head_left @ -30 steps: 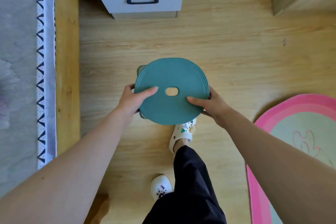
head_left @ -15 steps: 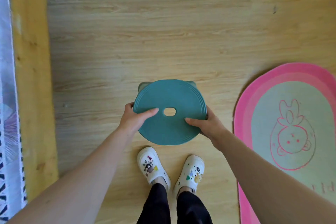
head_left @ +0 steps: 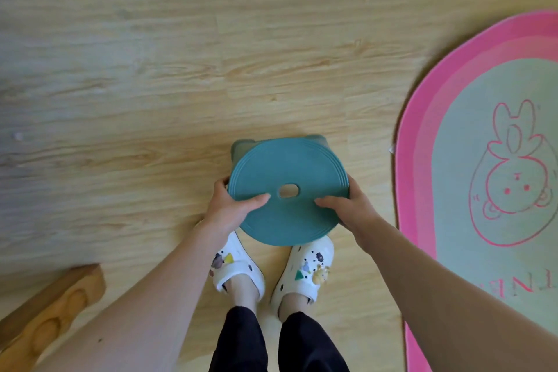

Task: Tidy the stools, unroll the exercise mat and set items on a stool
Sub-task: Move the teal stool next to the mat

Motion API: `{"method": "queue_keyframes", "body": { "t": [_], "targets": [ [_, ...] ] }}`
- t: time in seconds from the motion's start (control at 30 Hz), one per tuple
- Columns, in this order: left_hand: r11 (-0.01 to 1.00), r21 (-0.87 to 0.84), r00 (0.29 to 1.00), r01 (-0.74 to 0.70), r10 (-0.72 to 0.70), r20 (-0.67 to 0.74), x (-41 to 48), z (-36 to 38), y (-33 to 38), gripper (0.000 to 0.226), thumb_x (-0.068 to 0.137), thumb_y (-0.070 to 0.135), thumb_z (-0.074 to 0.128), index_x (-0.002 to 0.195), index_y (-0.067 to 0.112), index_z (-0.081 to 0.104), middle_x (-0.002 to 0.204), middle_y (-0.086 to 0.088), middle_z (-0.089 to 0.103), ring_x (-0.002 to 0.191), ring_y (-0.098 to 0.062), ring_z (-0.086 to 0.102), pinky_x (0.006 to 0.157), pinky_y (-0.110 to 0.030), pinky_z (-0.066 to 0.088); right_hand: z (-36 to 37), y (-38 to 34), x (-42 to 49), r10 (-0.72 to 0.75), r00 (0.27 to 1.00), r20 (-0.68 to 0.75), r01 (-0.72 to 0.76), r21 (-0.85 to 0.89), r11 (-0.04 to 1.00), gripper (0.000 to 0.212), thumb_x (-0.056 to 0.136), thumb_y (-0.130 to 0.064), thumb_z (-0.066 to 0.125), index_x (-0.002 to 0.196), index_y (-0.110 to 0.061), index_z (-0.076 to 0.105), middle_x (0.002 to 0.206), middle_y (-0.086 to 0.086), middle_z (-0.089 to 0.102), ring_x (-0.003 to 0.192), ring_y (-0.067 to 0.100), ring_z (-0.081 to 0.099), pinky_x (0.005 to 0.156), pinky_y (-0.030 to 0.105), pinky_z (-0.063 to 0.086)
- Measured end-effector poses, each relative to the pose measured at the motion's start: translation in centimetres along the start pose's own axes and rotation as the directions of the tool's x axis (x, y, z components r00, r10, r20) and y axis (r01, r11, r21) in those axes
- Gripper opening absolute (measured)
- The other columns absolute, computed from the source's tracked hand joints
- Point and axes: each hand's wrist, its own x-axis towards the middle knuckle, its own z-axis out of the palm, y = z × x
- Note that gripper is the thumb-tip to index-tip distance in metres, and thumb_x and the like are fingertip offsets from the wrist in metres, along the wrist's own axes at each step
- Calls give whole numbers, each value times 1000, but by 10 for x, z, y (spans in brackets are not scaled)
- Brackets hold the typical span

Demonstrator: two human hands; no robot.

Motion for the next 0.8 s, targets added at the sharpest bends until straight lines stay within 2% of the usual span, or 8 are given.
{"method": "queue_keyframes", "body": {
  "t": [0.17, 0.27, 0.37, 0.5, 0.57, 0.63, 0.7, 0.8],
  "targets": [
    [1000, 11, 1000, -5, 5, -8, 16, 24, -6, 78, 60, 29, 89, 120, 24, 39, 109, 11, 58, 99, -11, 58, 87, -40, 50, -15, 9, 27, 12, 1000, -15, -12, 3, 1000, 66, 76, -1, 71, 129, -33, 48, 112, -4, 64, 110, 22, 60, 99, 44, 48],
    [999, 33, 1000, -12, 12, -23, 25, 29, -1, 76, 61, 29, 88, 120, 24, 41, 109, 11, 59, 97, -8, 57, 83, -37, 48, -18, 13, 35, 16, 1000, -3, -16, 11, 1000, 62, 77, -1, 70, 126, -33, 50, 113, -3, 64, 110, 23, 60, 100, 46, 48],
    [997, 78, 1000, -27, 28, -11, 28, 29, 3, 78, 63, 30, 87, 123, 26, 39, 107, 13, 57, 95, -6, 56, 77, -33, 46, -18, 16, 41, 28, 1000, -7, -28, 28, 999, 66, 78, -4, 70, 133, -32, 47, 114, -3, 63, 110, 23, 59, 100, 46, 48],
    [992, 126, 1000, -22, 22, 1, 25, 28, 0, 81, 66, 29, 86, 129, 25, 36, 112, 8, 57, 100, -14, 57, 84, -37, 49, -18, 14, 46, 44, 998, -38, -43, 19, 999, 67, 79, -13, 71, 138, -31, 43, 110, -8, 61, 104, 17, 59, 98, 42, 48],
    [991, 130, 1000, -18, 19, -4, 21, 28, 2, 82, 67, 32, 85, 132, 25, 35, 119, 5, 56, 103, -15, 56, 87, -38, 49, -15, 12, 44, 45, 998, -53, -46, -11, 999, 73, 79, -16, 72, 142, -30, 37, 119, -4, 59, 108, 19, 57, 99, 43, 47],
    [986, 164, 999, -40, 44, -21, 13, 29, 7, 92, 67, 38, 83, 140, 25, 29, 129, 5, 52, 108, -15, 52, 89, -35, 45, -12, 7, 37, 23, 996, -87, -32, -100, 994, 83, 80, -20, 71, 149, -28, 26, 135, 2, 52, 118, 24, 53, 102, 43, 44],
    [959, 264, 991, -106, 122, -46, -2, 28, 17, 98, 70, 42, 79, 147, 26, 20, 142, 5, 41, 118, -16, 46, 92, -31, 38, -9, -2, 22, -40, 989, -141, 1, -270, 963, 89, 80, -23, 68, 152, -28, 15, 144, 5, 42, 126, 27, 47, 102, 43, 42],
    [845, 482, 954, -233, 295, -54, -35, 19, 40, 92, 77, 43, 73, 149, 24, 17, 154, 1, 25, 139, -19, 28, 107, -34, 28, -8, -24, -8, -168, 969, -180, 69, -456, 887, 85, 81, -21, 61, 152, -27, 13, 145, 9, 38, 124, 28, 46, 90, 38, 45]
  ]
}}
